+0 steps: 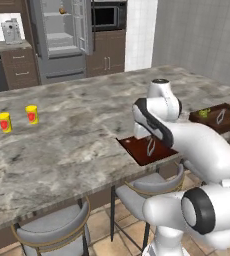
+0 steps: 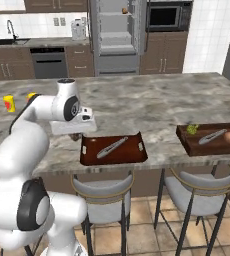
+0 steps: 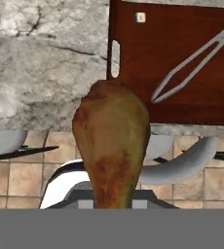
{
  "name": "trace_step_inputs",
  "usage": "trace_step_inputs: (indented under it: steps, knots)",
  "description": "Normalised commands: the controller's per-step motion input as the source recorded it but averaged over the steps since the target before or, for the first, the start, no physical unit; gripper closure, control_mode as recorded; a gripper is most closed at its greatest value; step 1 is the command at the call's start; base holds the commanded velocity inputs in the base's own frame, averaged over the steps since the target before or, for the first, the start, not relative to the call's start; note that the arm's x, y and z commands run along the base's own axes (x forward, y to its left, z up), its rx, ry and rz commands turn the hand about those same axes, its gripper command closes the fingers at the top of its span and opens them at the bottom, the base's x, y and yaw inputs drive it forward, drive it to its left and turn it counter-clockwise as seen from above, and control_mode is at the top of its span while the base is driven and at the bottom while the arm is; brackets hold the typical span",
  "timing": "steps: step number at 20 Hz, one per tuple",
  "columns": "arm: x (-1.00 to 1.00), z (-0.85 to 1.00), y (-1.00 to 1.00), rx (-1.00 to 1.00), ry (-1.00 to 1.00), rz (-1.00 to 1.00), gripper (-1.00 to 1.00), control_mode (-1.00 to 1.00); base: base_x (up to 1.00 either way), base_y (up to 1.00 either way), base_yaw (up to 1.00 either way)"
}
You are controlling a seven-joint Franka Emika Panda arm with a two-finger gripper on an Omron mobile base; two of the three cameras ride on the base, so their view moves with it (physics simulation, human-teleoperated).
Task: Gather the broccoli and onion from the fridge and place them on a tray on the dining counter. Then gather the chicken drumsticks from the fridge and place them on the other tray.
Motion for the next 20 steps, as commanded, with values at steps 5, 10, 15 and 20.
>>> trace_step_inputs:
  steps: [5, 10, 15, 20]
  knots:
    - [1.00, -0.59, -0.12, 0.00, 0.00, 0.11, 1.00, -1.00, 0.00, 0.00, 0.00]
    - [1.00, -0.67, -0.01, 0.00, 0.00, 0.03, 1.00, -1.00, 0.00, 0.00, 0.00]
    - [1.00, -0.61, 0.01, 0.00, 0.00, 0.00, 1.00, -1.00, 0.00, 0.00, 0.00]
    - [0.55, -0.39, 0.07, -0.01, 0.03, -0.12, 1.00, -1.00, 0.00, 0.00, 0.00]
